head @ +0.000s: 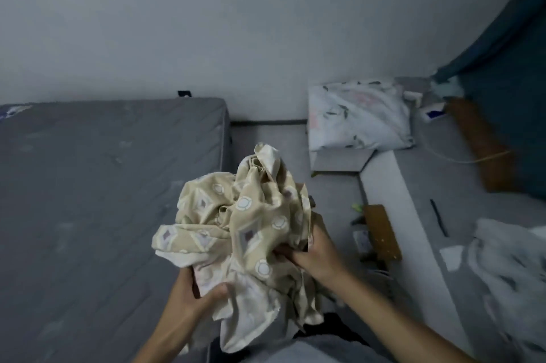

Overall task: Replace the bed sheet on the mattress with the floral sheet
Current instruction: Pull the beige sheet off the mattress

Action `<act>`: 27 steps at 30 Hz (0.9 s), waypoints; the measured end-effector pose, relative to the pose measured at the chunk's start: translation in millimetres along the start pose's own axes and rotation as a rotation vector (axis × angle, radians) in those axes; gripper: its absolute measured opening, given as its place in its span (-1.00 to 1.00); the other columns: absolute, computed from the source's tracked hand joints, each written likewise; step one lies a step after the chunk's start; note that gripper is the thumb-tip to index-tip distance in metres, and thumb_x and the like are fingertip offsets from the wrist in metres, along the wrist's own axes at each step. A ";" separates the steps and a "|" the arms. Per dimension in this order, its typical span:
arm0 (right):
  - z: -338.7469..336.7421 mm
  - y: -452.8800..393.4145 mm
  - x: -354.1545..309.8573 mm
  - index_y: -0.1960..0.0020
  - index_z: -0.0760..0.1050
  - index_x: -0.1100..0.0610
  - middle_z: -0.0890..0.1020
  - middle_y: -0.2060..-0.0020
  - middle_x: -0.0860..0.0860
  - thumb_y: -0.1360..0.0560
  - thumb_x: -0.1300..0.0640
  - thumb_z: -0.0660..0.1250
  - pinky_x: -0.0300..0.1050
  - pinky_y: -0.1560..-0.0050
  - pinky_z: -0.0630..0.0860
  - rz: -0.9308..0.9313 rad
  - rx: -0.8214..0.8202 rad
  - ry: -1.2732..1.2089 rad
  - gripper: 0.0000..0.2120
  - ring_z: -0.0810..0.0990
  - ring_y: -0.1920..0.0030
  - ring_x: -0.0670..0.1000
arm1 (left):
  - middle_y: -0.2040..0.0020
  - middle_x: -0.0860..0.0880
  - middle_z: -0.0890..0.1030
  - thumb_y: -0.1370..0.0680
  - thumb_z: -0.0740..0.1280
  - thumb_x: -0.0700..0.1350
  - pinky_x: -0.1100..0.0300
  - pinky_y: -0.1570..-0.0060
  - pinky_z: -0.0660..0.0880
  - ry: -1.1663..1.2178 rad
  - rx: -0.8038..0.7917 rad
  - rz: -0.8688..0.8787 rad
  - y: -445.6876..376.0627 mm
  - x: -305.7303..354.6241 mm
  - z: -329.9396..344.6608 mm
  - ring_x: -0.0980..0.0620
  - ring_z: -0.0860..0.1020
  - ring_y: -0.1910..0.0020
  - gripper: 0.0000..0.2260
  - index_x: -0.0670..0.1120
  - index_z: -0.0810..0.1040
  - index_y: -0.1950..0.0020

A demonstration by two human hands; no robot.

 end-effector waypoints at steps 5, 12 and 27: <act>-96.6 13.2 27.4 -0.52 0.18 -0.25 0.32 -0.48 -0.26 -0.17 -0.38 0.64 -0.19 -0.46 0.32 0.088 0.282 0.017 0.06 0.34 -0.50 -0.18 | -0.08 0.54 0.57 -0.33 0.70 0.03 0.28 0.00 0.51 -0.139 -0.153 -0.002 -58.8 28.1 95.9 0.48 0.56 -0.06 -0.34 0.28 0.40 -0.26; -163.7 28.7 55.8 -0.65 -0.14 -0.27 0.09 -0.62 -0.31 -0.25 -0.29 0.66 -0.13 -0.53 0.20 0.138 0.586 -0.102 0.26 0.13 -0.59 -0.25 | -0.09 0.43 0.62 -0.30 0.66 0.05 0.03 -0.11 0.54 -0.343 -0.345 0.011 -130.4 53.7 178.7 0.40 0.60 -0.04 -0.41 0.21 0.48 -0.25; -181.6 94.9 166.6 -0.49 0.28 -0.37 0.41 -0.47 -0.26 -0.26 -0.49 0.51 0.03 -0.46 0.42 0.555 1.186 -0.326 -0.13 0.39 -0.48 -0.14 | -0.01 0.29 0.62 -0.37 0.59 0.24 0.37 0.21 0.53 -0.845 -1.042 0.220 -243.0 21.5 364.5 0.37 0.60 0.13 -0.30 0.19 0.35 -0.41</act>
Point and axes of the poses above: each hand's wrist, its own y-axis away from the middle knuckle, its own z-axis out of the palm, x = y × z, the point moved 3 cm from there along -y, towards the middle knuckle
